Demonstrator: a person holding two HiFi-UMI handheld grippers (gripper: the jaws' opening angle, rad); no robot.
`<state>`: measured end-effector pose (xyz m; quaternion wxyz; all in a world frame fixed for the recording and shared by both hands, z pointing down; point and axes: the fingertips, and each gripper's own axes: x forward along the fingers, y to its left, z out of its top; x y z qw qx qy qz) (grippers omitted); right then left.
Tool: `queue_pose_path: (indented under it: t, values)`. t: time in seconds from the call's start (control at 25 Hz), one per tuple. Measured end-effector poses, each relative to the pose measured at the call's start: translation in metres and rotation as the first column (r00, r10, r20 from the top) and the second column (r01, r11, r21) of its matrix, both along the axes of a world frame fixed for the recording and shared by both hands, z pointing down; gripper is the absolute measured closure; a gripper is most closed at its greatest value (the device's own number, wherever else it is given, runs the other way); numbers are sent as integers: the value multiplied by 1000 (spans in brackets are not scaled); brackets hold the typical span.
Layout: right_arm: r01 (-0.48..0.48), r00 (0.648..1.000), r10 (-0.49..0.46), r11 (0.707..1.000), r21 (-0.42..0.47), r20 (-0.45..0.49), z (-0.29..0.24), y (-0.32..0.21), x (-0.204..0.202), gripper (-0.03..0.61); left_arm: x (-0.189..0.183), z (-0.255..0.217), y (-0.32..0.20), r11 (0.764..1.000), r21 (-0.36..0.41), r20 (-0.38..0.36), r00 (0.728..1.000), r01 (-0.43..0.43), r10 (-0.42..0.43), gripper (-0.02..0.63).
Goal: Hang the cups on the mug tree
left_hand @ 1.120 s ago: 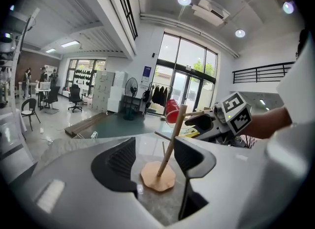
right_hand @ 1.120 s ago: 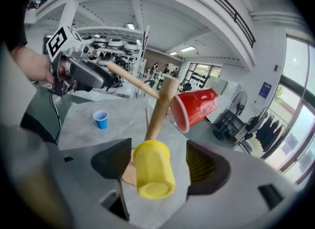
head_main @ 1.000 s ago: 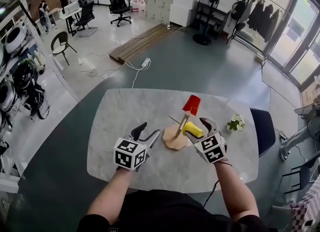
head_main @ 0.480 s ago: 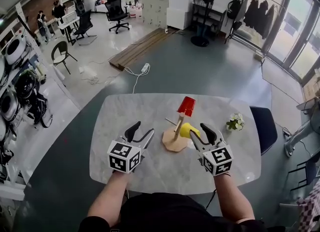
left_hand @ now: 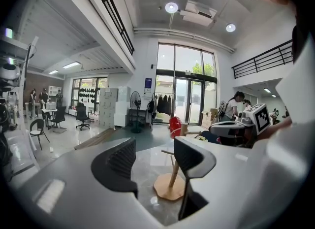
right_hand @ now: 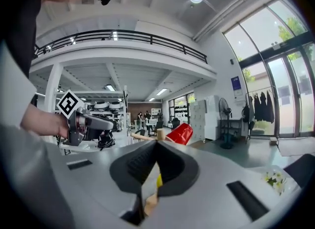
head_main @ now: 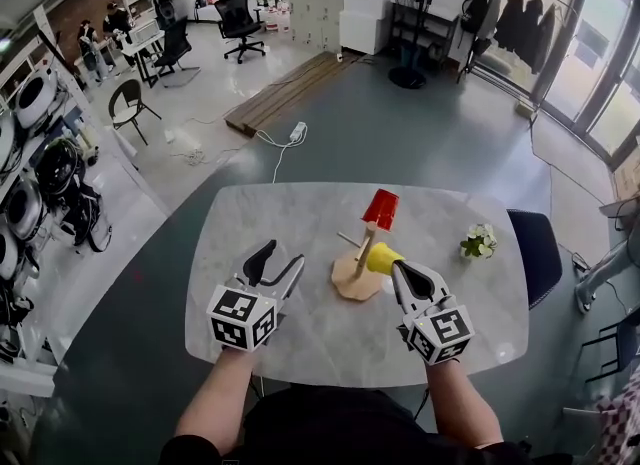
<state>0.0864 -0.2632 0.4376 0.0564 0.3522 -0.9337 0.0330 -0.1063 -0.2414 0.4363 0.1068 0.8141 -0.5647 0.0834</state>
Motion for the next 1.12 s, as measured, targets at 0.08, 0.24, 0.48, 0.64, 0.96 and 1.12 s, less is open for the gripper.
queue_pose_path:
  t: [0.08, 0.24, 0.48, 0.64, 0.96, 1.12]
  values:
    - [2, 1000, -2, 1000, 2, 3, -3, -2, -1, 566, 0, -3, 3, 1000, 6, 1, 1000, 5, -5, 365]
    - [24, 1000, -24, 1000, 7, -6, -8, -3, -10, 568, -4, -7, 4, 1000, 14, -6, 1000, 19, -19, 365]
    - [64, 998, -64, 998, -1, 9, -14, 9, -11, 568, 0, -19, 16, 998, 39, -7, 999, 43, -43, 365]
    - [118, 993, -118, 993, -7, 6, -12, 25, -7, 568, -2, -25, 28, 992, 59, -12, 994, 114, -113, 365]
    - [170, 985, -170, 984, -52, -6, 5, 56, -42, 568, -53, -3, 58, 984, 14, -41, 983, 179, -178, 365]
    - [136, 990, -138, 988, -71, -21, 15, 65, -71, 568, -84, 18, 69, 988, -3, -88, 984, 152, -152, 365]
